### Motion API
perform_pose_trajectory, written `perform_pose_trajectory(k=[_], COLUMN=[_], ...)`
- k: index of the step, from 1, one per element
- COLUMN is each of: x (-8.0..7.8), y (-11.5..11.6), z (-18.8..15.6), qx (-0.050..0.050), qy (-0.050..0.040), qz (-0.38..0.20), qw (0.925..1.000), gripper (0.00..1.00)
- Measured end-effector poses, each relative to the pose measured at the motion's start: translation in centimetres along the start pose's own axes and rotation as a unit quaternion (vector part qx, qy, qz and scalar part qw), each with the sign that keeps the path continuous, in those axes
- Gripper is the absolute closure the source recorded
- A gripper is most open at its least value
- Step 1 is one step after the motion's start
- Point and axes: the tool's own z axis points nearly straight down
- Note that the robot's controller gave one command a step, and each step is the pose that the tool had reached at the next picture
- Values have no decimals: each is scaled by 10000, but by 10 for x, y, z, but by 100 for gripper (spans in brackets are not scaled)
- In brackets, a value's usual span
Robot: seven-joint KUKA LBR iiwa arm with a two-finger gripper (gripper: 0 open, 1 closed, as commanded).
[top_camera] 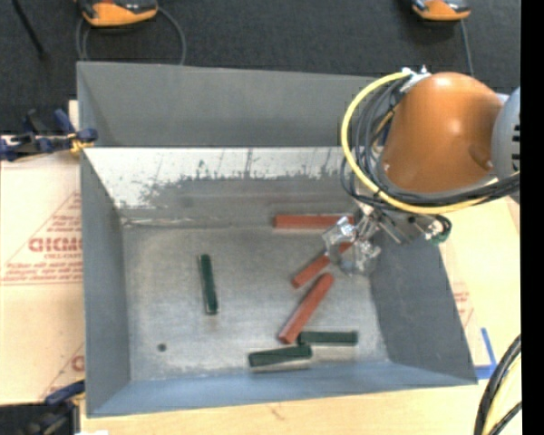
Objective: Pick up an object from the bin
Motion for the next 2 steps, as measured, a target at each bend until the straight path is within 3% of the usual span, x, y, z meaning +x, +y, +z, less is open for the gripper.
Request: perform_pose_trajectory(k=[1,2], x=[1,-40], y=[2,-76], z=[5,130], qx=[-41,-39], qy=[24,25], qz=[10,-1276], qw=[10000,9918], gripper=[0,0])
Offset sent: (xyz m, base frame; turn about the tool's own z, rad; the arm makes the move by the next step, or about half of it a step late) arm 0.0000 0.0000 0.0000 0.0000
